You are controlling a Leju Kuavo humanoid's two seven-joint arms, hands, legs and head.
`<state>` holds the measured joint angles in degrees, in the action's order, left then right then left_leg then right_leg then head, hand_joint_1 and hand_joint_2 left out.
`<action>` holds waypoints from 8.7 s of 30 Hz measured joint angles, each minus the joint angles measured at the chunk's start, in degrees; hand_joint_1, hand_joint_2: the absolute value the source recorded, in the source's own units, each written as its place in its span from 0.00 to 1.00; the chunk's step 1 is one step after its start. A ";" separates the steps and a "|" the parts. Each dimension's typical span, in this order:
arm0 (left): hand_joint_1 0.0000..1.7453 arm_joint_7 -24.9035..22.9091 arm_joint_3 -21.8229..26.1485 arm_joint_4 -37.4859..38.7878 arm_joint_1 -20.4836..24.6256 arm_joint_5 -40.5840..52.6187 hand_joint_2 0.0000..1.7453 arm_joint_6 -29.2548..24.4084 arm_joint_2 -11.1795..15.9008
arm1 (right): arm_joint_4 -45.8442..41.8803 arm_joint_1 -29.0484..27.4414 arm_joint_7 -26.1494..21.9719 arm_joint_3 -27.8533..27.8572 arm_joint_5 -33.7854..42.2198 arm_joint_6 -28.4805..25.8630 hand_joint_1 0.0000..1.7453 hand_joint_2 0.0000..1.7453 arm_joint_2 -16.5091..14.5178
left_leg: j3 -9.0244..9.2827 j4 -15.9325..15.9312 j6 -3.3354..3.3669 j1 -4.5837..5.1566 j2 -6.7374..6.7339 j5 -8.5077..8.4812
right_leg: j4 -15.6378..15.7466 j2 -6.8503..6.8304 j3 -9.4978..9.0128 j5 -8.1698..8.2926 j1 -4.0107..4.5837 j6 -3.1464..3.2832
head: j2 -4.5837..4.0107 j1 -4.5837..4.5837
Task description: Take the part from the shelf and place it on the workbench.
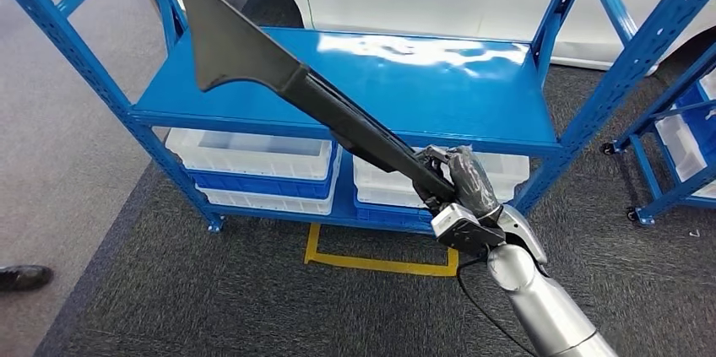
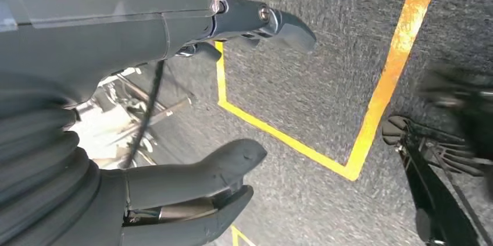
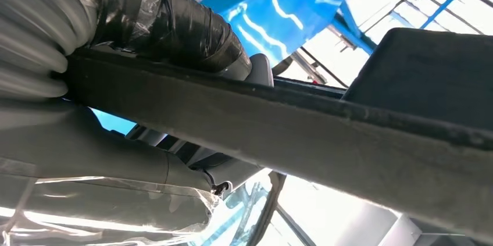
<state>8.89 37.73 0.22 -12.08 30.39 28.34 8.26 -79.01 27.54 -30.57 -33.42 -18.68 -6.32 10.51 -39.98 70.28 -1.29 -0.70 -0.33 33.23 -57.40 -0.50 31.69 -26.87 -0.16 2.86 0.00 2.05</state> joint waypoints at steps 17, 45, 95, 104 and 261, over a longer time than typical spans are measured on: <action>0.00 -0.19 -0.19 0.00 1.28 0.87 1.00 1.99 1.01 | -2.55 -0.96 -1.67 0.95 4.88 4.84 1.00 1.00 2.49 | 7.96 -13.29 3.03 0.05 -0.30 -7.32 | -17.50 0.33 8.62 -6.82 -0.33 -3.75 | 0.00 -0.15; 0.00 -0.17 -1.51 -0.02 4.82 7.45 1.00 5.67 4.78 | -2.34 1.89 -1.89 -0.12 6.64 6.62 1.00 1.00 0.89 | 10.00 -13.64 2.94 -0.17 -0.14 -5.75 | -10.58 0.24 8.99 -4.68 -0.23 -3.53 | 0.00 -0.21; 0.00 6.02 3.10 -0.02 1.59 15.87 1.00 11.75 7.78 | -7.47 -1.88 -4.90 -3.34 5.74 3.40 1.00 1.00 6.80 | -0.10 0.86 -1.64 -0.91 0.37 -3.08 | -0.77 -3.01 -1.22 -2.58 -0.51 -0.86 | 0.00 0.07; 0.00 6.18 3.12 -0.02 1.20 16.31 1.00 11.91 8.67 | -8.67 -1.82 -4.86 -3.56 5.74 3.39 1.00 1.00 7.08 | 6.61 -12.29 1.67 -0.54 -0.03 -7.35 | -3.35 -4.41 -0.41 -4.87 -0.46 -3.31 | -0.01 0.03; 0.00 -8.65 19.49 -0.04 10.91 17.93 1.00 -30.88 -7.92 | -0.67 10.81 16.53 -6.03 -20.50 0.99 1.00 1.00 13.47 | 4.76 -12.29 3.47 0.45 1.74 -9.44 | -12.95 -0.50 4.42 -8.23 -0.93 -4.38 | -0.01 0.19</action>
<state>0.24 57.22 0.17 -1.18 48.32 -2.54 0.34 -79.69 38.34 -14.04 -39.45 -39.18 -5.33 23.98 -35.22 57.99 2.18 -0.25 1.41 23.79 -70.35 -1.00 36.11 -35.09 -1.09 -1.51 -0.01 2.24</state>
